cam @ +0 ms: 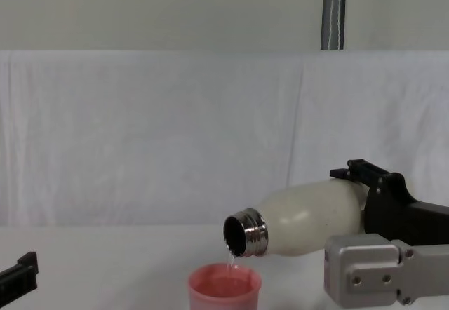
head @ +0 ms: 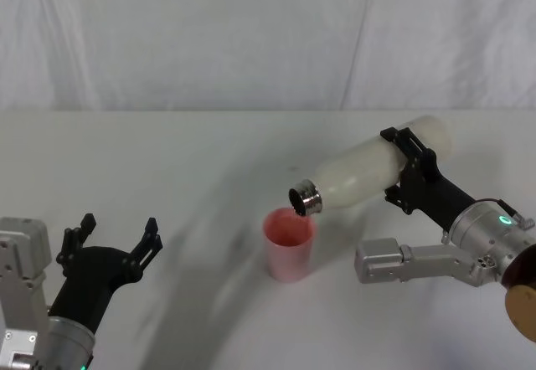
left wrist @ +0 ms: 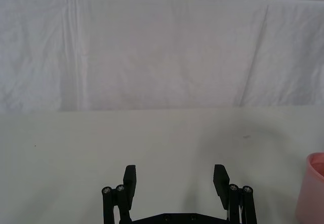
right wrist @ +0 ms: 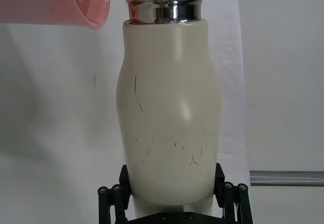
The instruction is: Grasp the thermos with one hand and pour water into the cup lid.
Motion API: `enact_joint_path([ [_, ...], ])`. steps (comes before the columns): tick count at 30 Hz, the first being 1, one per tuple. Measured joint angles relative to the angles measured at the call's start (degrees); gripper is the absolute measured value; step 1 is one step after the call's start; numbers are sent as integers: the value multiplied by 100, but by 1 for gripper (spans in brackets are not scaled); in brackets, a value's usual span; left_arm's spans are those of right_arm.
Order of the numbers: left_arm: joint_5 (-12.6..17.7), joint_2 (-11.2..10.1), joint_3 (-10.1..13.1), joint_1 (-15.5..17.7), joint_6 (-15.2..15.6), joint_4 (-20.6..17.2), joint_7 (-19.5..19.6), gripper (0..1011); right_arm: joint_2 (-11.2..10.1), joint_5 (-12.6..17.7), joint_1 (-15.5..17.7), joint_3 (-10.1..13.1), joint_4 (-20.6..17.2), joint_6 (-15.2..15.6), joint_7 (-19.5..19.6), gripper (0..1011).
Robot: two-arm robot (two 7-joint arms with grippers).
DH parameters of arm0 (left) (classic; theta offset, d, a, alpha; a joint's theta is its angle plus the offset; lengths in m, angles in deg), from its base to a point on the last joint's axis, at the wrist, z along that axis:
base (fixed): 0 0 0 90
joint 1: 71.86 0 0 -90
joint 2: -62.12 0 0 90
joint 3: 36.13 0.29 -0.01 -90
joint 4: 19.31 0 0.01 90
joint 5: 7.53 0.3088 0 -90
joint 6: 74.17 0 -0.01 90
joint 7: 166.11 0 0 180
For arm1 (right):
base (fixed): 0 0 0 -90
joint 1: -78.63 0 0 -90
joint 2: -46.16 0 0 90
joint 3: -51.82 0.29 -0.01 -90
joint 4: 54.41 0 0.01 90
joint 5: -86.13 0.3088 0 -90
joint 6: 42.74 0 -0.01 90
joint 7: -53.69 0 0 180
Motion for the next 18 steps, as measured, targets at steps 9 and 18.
enact_joint_path([
  [9,0,0,0,0,0,0,0,1001,3,1,8,-6,14,-6,23,959],
  [18,0,0,0,0,0,0,0,1001,-6,1,25,-6,14,-6,29,959],
])
